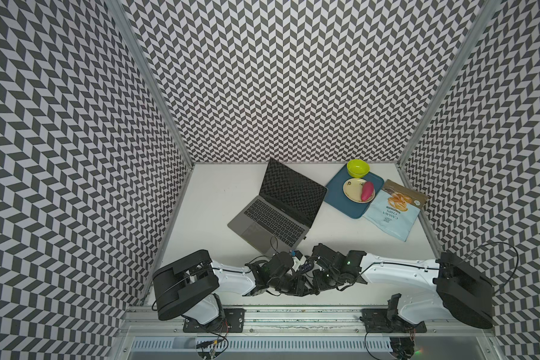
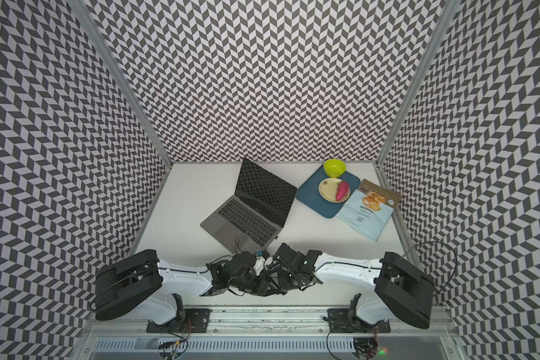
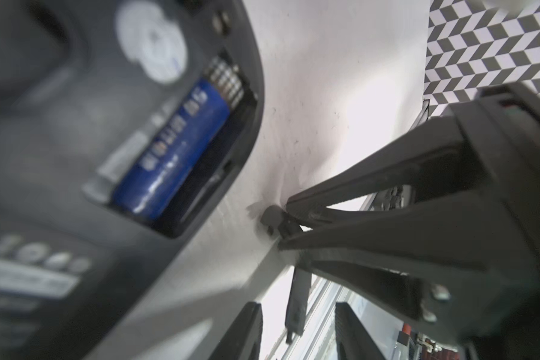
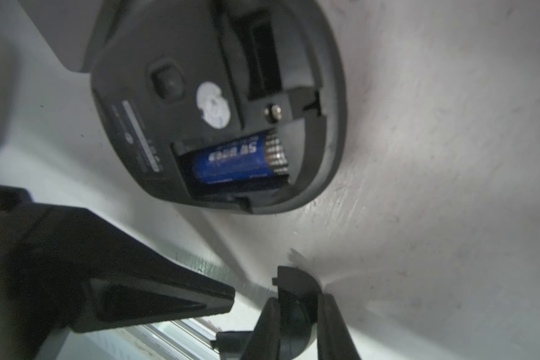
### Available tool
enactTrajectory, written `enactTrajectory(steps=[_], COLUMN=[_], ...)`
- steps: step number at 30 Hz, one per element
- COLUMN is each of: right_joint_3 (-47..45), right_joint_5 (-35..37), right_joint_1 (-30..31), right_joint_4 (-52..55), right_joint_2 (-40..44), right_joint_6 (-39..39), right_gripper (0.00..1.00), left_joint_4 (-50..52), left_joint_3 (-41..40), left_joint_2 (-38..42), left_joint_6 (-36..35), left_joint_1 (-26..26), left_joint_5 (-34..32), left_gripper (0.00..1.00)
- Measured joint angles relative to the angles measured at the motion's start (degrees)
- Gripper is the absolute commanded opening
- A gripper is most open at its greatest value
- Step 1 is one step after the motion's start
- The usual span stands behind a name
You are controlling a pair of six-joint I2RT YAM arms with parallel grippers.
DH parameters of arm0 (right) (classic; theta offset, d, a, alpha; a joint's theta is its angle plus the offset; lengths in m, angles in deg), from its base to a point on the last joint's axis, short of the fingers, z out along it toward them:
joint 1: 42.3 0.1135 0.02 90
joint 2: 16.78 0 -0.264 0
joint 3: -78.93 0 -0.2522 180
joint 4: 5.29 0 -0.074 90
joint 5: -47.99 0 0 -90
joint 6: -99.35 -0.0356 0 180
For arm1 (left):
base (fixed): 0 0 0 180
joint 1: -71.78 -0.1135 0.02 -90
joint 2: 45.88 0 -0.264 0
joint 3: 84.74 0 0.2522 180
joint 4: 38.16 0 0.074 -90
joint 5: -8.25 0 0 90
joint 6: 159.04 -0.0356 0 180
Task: Insert the wireless mouse receiver into the laptop
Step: Pick up the lid from the center of the board.
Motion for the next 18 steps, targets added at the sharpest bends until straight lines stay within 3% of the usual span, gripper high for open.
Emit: enactTrajectory(steps=[8, 13, 18], right_joint_3=[-0.6, -0.7, 3.3], right_joint_5=[-1.0, 2.2, 7.0], right_joint_1=[0.0, 0.0, -2.1], right_joint_4=[-0.9, 2.5, 7.6], right_joint_2=[0.5, 4.6, 17.0], right_joint_6=[-0.6, -1.8, -1.5], right_gripper=[0.20, 0.46, 0.62], left_joint_4=[-1.6, -1.4, 0.4], left_joint_3=[0.1, 0.1, -0.1], left_joint_2=[-1.3, 0.4, 11.3], left_joint_6=[0.3, 0.1, -0.4], left_joint_1=[0.0, -0.1, -1.5], left_joint_5=[1.6, 1.7, 0.4], left_gripper=[0.10, 0.01, 0.00])
